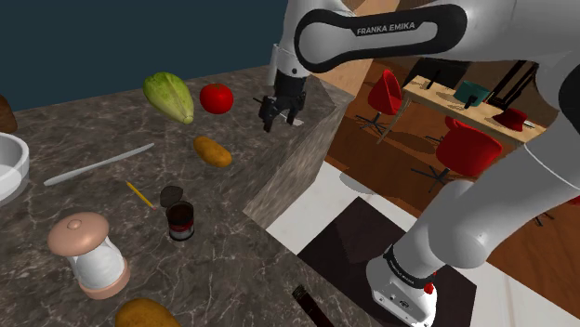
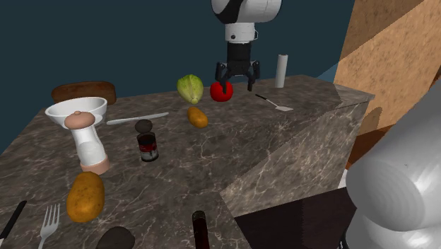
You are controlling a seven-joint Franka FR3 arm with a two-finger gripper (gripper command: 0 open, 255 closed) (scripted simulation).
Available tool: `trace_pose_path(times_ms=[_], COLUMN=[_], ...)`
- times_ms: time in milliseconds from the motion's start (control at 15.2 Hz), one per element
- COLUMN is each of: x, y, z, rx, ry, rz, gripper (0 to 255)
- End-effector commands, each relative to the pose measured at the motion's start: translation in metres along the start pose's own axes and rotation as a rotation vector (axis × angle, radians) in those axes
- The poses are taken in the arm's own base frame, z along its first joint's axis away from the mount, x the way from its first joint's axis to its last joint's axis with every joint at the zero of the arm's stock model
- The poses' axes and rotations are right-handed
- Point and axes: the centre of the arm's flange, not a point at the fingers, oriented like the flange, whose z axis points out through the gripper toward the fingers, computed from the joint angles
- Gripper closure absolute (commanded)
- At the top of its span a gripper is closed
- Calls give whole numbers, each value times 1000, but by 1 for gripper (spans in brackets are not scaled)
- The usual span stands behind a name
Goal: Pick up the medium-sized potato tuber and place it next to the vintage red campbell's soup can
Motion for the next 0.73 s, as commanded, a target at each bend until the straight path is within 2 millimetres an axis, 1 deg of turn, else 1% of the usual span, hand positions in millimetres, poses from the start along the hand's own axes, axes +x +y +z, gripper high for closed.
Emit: trace_pose_path(times_ms=[0, 660], x=[20, 109], y=[-16, -93], z=[12, 72], rx=[-5, -32], ry=[6, 30], rz=[-15, -90], gripper=[0, 0])
